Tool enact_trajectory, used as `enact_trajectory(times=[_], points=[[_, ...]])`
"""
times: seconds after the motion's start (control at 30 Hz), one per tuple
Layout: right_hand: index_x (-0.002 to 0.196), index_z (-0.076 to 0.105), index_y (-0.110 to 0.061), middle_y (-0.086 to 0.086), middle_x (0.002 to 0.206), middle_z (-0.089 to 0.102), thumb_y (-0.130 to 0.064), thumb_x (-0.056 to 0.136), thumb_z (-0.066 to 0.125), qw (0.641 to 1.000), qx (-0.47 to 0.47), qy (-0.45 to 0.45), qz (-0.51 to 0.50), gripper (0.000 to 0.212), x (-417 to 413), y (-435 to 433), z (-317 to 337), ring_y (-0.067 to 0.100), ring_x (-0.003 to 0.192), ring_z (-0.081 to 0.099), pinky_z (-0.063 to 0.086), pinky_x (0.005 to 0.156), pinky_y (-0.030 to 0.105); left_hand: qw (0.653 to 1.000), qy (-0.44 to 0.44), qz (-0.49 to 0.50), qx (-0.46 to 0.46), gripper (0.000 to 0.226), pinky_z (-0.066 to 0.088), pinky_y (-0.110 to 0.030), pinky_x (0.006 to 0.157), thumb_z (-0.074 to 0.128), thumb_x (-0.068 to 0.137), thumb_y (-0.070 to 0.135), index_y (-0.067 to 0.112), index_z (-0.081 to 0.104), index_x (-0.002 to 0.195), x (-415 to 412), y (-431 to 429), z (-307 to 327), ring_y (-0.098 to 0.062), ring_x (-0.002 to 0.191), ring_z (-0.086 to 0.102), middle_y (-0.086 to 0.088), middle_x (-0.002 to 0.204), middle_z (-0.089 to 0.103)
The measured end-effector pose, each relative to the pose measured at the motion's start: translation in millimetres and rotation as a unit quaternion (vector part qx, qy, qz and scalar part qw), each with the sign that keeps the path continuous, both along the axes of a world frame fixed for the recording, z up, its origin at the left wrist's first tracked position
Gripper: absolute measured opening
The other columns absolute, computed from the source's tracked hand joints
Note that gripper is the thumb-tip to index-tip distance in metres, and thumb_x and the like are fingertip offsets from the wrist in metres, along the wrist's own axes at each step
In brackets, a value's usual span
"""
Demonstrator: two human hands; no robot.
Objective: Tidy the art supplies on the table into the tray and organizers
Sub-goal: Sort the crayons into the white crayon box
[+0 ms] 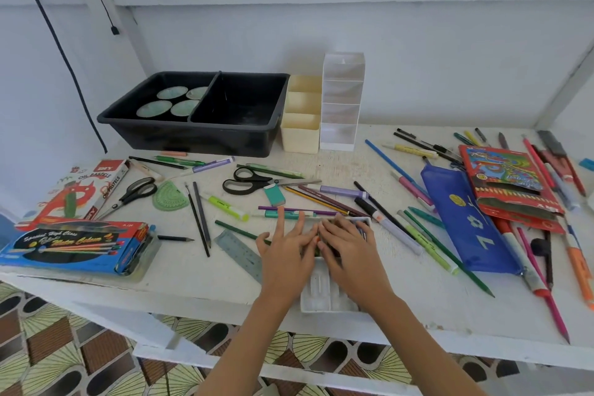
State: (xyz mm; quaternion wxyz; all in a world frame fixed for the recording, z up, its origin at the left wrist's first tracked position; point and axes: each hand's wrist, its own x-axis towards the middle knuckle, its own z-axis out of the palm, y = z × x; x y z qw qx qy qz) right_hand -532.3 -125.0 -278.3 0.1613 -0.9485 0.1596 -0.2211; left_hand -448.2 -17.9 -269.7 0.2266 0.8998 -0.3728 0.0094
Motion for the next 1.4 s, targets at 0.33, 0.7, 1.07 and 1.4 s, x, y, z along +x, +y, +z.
enact_trajectory(times=[0.33,0.7,1.07,1.4], points=[[0.120,0.064,-0.016,-0.001,0.129,0.059,-0.041,0.091,0.031,0.999,0.036,0.013,0.004,0.051,2.2,-3.9,-5.4,0.022,0.133,0.041,0.021,0.113,0.037,0.996,0.068,0.039,0.052,0.032,0.002,-0.047,0.112,0.040,0.096,0.039,0.048,0.053,0.124,-0.8,-6.1,17.5,-0.020,0.145,-0.007,-0.002,0.157,0.017],[0.130,0.056,-0.016,0.000,0.134,0.056,-0.044,0.092,0.030,0.997,0.073,0.026,0.001,0.053,0.5,-3.0,-2.4,0.017,0.137,0.036,0.017,0.116,0.034,0.995,0.089,-0.002,0.034,0.036,-0.003,-0.046,0.108,0.033,0.099,0.043,0.047,0.042,0.134,-0.4,3.6,9.8,-0.010,0.145,-0.007,0.011,0.157,0.010],[0.103,0.070,-0.009,0.007,0.109,0.066,-0.010,0.086,0.057,0.986,0.150,-0.070,0.003,0.022,33.0,15.8,23.8,0.023,0.105,0.058,0.044,0.094,0.039,0.948,0.134,0.118,-0.262,0.029,0.038,-0.026,0.103,0.048,0.097,0.018,0.011,0.062,0.121,21.9,29.1,34.6,-0.009,0.118,0.051,-0.001,0.125,0.061],[0.100,0.071,-0.016,0.001,0.099,0.067,-0.005,0.089,0.053,0.943,0.253,0.049,0.210,0.023,172.1,102.5,53.4,0.014,0.083,0.058,0.046,0.080,0.022,0.907,0.003,0.339,-0.249,0.031,0.043,-0.027,0.074,0.043,0.098,0.023,0.009,0.061,0.119,157.2,151.7,72.7,-0.016,0.078,0.059,-0.008,0.106,0.067]])
